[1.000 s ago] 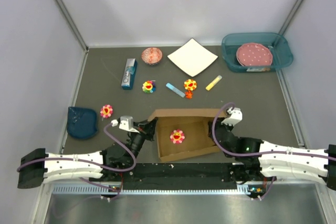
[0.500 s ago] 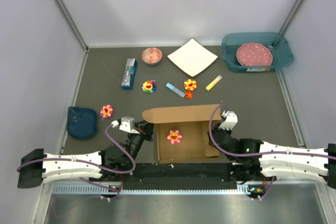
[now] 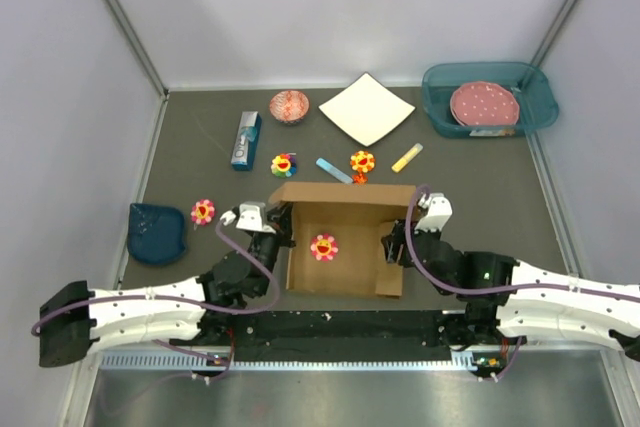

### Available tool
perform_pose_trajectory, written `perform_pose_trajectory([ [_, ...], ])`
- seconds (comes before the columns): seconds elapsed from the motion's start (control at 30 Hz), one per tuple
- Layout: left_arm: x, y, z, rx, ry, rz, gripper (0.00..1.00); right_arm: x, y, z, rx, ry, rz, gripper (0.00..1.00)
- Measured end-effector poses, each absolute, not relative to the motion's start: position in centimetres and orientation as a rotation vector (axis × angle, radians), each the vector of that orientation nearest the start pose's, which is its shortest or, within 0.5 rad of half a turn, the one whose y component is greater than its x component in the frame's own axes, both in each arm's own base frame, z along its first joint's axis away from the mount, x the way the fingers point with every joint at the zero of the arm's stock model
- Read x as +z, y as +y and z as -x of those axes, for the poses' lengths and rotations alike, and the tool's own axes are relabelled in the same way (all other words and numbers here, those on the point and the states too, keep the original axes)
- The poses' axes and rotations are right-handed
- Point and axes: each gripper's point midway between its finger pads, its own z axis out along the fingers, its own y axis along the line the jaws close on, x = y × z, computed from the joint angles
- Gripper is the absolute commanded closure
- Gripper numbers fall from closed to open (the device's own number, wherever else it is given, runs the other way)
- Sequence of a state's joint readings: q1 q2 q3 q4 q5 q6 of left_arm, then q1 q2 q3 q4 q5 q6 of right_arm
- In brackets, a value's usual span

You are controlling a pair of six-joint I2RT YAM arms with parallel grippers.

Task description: Fold the paper box

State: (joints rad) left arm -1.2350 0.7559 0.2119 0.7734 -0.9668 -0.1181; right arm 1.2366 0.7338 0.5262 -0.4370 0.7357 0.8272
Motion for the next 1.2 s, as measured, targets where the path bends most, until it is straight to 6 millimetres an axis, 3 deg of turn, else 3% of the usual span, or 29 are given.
perform_pose_trajectory([
  [0.17,22.4,-19.6,-23.3,-0.398,1.504,0.044,1.0,15.2,19.0,-16.9,0.409,2.069,0.086,0.29],
  [0.47,21.4,-21.2,-24.3,-0.316,1.651,0.009,1.0,11.5,17.5,-16.5,0.236,2.18,0.136,0.23],
  [0.73,20.2,-21.2,-24.1,-0.314,1.716,0.03,1.0,8.1,16.5,-17.2,0.111,2.276,0.123,0.25],
  [0.83,20.2,-21.1,-24.1,-0.319,1.719,0.041,1.0,6.9,16.3,-17.6,0.06,2.307,0.128,0.3],
  [0.93,20.2,-21.1,-24.1,-0.324,1.721,0.046,1.0,5.3,16.1,-17.6,-0.009,2.349,0.168,0.45],
  [0.97,20.2,-21.1,-24.0,-0.324,1.722,0.047,1.0,4.8,16.0,-17.5,-0.027,2.363,0.188,0.58],
  [1.03,20.2,-21.0,-24.0,-0.327,1.722,0.049,1.0,3.8,16.0,-17.1,-0.06,2.398,0.216,0.67],
  [1.2,20.2,-20.9,-23.9,-0.328,1.724,0.047,1.0,3.0,15.6,-17.0,-0.102,2.418,0.251,0.94],
])
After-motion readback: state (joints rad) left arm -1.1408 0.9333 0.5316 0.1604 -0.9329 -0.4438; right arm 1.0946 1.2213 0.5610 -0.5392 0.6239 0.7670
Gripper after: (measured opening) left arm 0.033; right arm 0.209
